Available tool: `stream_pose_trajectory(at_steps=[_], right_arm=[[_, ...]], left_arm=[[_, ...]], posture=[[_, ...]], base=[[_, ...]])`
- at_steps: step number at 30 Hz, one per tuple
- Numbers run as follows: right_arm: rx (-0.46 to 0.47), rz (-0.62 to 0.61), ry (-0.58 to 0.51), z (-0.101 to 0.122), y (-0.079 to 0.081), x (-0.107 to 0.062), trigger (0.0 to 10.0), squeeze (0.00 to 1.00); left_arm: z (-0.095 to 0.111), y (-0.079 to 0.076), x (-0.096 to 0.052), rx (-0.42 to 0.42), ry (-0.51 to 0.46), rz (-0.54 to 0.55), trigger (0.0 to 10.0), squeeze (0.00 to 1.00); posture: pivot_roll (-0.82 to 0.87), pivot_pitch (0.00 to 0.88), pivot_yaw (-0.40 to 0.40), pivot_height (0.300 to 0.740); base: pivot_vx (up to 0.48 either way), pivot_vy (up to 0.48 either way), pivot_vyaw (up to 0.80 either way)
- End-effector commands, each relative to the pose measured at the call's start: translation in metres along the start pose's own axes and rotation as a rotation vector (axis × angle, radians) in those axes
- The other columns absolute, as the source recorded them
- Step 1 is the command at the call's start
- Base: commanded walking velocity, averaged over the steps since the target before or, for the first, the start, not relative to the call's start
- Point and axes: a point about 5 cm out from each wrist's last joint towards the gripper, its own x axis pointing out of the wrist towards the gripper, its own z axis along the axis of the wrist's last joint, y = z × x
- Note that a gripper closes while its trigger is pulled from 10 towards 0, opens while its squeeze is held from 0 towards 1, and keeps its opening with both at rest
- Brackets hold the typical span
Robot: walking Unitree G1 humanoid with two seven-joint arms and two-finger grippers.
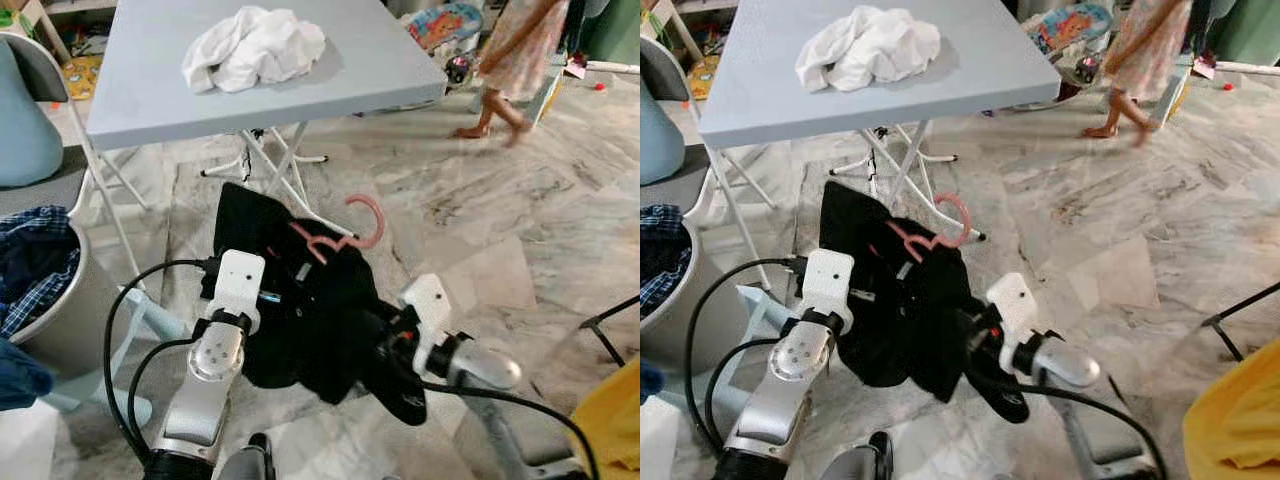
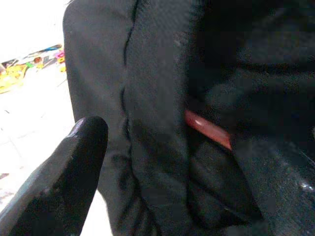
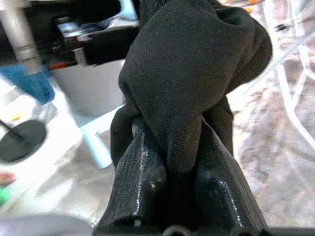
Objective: Hang hanger
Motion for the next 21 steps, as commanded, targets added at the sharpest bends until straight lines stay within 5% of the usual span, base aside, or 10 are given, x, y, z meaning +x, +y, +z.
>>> stream_pose_trajectory(at_steps=[1,5,9,10,13,14,21], right_arm=[[-0.022,0.073,-0.028,0.011,0.003,-0.003,10.0,0.00],[-0.045,0.036,-0.020,0.014,-0.009,-0.004,10.0,0.00],[-0.042,0.179,0.004,0.016,0.006,-0.007,10.0,0.00],[-0.042,0.209,0.015,0.016,0.009,-0.008,10.0,0.00],[-0.049,0.240,0.038,0.015,0.012,-0.011,10.0,0.00],[-0.059,0.233,0.047,0.014,0.010,-0.012,10.0,0.00],[-0.104,0.187,0.126,0.001,0.004,-0.012,10.0,0.00]], left_arm=[[0.000,-0.001,0.000,0.019,-0.013,-0.011,10.0,0.00],[0.005,-0.005,0.000,0.019,-0.051,-0.058,10.0,0.00],[0.002,-0.002,-0.001,0.010,-0.034,-0.055,10.0,0.00],[0.002,0.000,-0.001,0.008,-0.036,-0.055,3.1,0.00],[0.002,0.003,-0.001,0.007,-0.041,-0.050,1.6,0.00],[0.002,0.003,-0.001,0.000,-0.043,-0.055,0.0,0.00],[0.004,0.004,0.000,0.006,-0.056,-0.040,0.0,0.00]], posture=[[0.00,0.191,-0.031,0.740],[-0.01,0.190,-0.032,0.740],[-0.01,0.191,-0.032,0.740],[-0.01,0.191,-0.033,0.740],[0.00,0.191,-0.035,0.740],[0.00,0.191,-0.035,0.740],[-0.01,0.197,-0.037,0.740]], base=[[0.000,0.000,0.00],[0.000,0.000,0.00],[0.000,0.000,0.00],[0.000,0.000,0.00],[0.000,0.000,0.00],[0.000,0.000,0.00],[0.000,0.000,0.00]])
